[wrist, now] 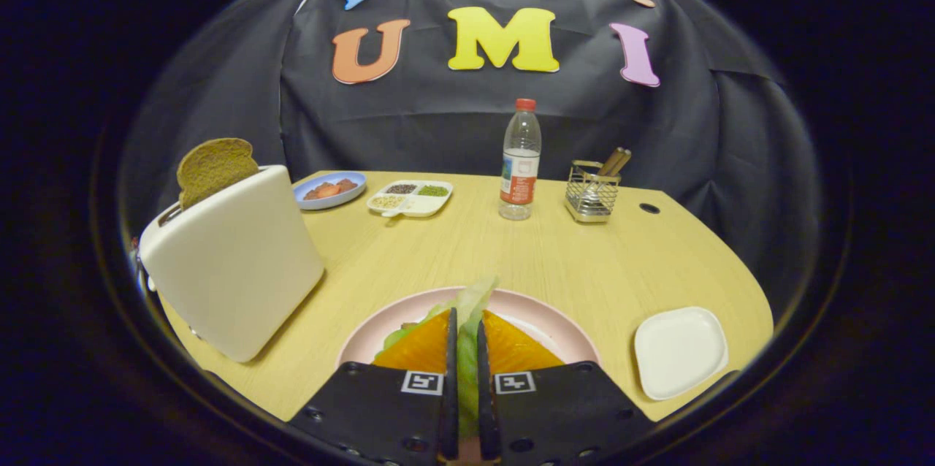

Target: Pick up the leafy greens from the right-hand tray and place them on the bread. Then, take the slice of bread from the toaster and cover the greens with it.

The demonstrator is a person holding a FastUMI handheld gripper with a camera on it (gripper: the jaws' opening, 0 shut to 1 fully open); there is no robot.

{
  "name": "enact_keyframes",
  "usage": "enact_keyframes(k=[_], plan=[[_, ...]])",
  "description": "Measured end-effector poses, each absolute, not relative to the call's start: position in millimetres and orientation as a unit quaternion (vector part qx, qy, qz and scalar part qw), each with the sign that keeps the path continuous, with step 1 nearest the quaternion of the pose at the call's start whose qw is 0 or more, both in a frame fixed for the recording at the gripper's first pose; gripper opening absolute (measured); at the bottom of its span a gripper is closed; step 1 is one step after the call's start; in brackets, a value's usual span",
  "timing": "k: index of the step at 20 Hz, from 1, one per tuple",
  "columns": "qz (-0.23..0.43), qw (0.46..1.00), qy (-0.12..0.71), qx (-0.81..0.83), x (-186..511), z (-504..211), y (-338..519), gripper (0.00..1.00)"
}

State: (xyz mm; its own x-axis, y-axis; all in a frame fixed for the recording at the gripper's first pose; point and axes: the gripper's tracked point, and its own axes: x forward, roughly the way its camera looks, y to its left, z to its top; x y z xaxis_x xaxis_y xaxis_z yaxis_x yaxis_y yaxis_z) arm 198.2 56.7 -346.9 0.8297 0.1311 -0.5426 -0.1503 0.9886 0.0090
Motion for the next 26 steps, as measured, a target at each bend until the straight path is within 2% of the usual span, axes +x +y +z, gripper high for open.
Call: enact_keyframes(k=[2, 4, 7, 9, 12, 19, 26], plan=[[0.064, 0.958, 0.28, -0.024, 201, -346, 49, 0.15], [0.051, 0.96, 0.273, -0.028, 200, -340, 40, 0.32], [0.05, 0.963, 0.264, -0.026, 191, -327, 35, 0.76], [0.053, 0.965, 0.257, -0.027, 182, -317, 34, 0.82], [0.047, 0.97, 0.236, -0.038, 168, -295, 34, 0.97], [0.064, 0.979, 0.191, -0.036, 142, -226, 68, 0.97], [0.101, 0.981, 0.165, 0.009, 140, -160, 141, 0.96]])
